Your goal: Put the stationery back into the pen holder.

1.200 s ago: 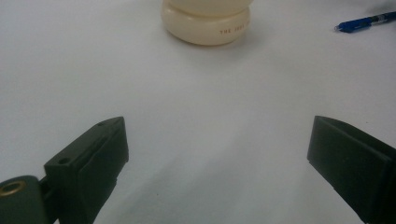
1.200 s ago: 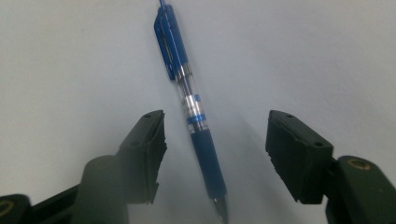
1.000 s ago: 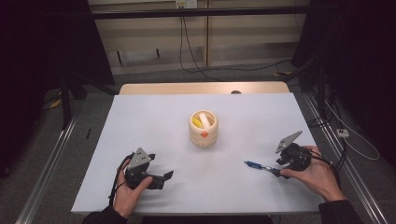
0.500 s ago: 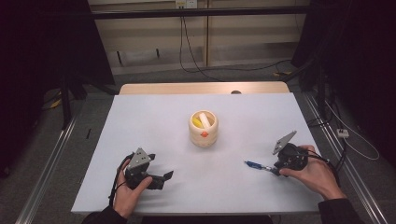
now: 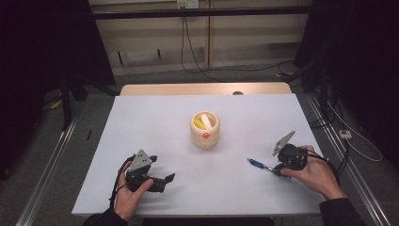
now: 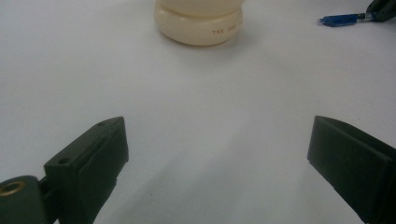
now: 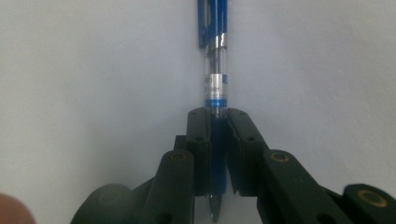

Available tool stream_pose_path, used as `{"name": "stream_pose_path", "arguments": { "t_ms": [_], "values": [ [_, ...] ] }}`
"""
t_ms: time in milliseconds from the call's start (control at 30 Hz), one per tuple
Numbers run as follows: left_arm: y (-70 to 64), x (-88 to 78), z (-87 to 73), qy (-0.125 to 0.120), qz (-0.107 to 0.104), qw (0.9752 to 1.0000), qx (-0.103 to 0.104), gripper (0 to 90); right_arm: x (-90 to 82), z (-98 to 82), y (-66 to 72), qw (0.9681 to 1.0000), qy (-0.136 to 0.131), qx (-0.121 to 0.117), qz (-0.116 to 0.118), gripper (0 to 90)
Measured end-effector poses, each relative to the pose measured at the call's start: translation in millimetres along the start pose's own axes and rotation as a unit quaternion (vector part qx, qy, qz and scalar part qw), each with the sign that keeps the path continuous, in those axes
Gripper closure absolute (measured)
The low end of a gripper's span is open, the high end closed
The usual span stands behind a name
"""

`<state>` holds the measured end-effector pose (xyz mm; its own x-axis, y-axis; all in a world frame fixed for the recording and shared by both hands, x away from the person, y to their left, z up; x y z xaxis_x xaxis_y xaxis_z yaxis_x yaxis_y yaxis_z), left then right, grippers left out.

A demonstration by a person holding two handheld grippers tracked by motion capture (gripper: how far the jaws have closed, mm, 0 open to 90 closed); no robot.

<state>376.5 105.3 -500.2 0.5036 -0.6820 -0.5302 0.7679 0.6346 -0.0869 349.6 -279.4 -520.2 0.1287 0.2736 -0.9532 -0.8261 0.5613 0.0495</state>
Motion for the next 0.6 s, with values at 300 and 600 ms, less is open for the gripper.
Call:
{"name": "stream_pose_path", "arguments": {
  "t_ms": [300, 600],
  "values": [
    [0.8, -0.9, 0.4, -0.001, 0.000, 1.0000, 0.004, 5.3, -2.5, 1.3, 0.8, 0.9998, -0.018, 0.008, 0.003, 80.3],
    [0.3, -1.3, 0.7, -0.002, 0.000, 1.0000, 0.005, 5.3, -14.4, 10.5, 2.2, 0.9973, -0.070, 0.021, -0.002, 80.4]
  ]
}}
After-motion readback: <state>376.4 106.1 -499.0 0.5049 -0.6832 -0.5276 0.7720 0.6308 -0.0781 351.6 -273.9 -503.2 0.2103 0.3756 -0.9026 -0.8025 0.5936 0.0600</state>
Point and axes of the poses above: each handheld gripper's, and its own axes: x roughly forward along the jaws, z roughly out of its top, y roughly to its left, the point moved 10 cm from there along x, roughly forward along the jaws, and after that the axes turned 1 degree about -y, right-handed, at the moved point
